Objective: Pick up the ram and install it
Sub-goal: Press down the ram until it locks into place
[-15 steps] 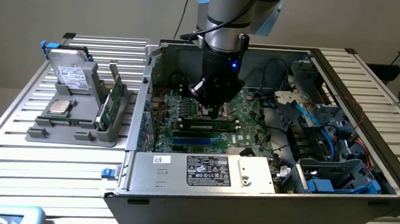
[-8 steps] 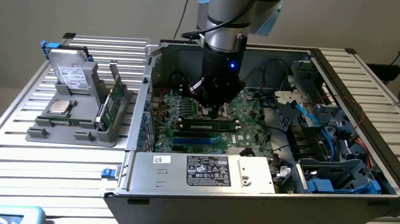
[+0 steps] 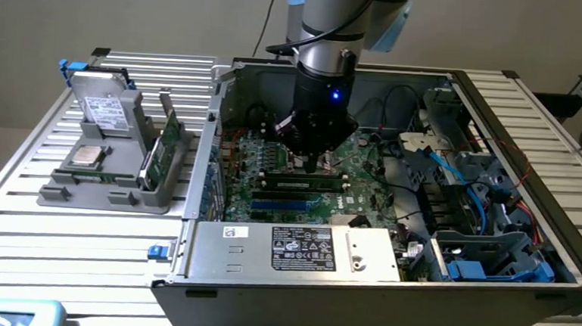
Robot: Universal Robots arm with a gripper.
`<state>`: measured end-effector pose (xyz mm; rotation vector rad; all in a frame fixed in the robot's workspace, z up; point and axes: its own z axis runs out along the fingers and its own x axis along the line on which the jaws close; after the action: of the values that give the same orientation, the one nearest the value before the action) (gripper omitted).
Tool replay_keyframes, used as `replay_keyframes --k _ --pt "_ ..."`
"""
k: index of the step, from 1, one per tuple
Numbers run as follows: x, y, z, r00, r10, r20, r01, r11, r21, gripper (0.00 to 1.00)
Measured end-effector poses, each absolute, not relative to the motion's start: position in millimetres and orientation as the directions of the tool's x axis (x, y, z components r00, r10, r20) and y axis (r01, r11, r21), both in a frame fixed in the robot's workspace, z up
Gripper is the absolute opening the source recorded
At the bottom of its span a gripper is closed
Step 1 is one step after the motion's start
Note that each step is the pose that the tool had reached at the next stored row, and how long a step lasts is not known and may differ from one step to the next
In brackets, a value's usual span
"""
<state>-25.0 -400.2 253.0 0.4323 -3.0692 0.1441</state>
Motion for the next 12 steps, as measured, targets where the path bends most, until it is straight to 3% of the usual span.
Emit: replay_keyframes --k 12 --pt "-25.0 -400.3 253.1 -0.986 -0.159 0.037 -0.162 0.982 -0.093 0.11"
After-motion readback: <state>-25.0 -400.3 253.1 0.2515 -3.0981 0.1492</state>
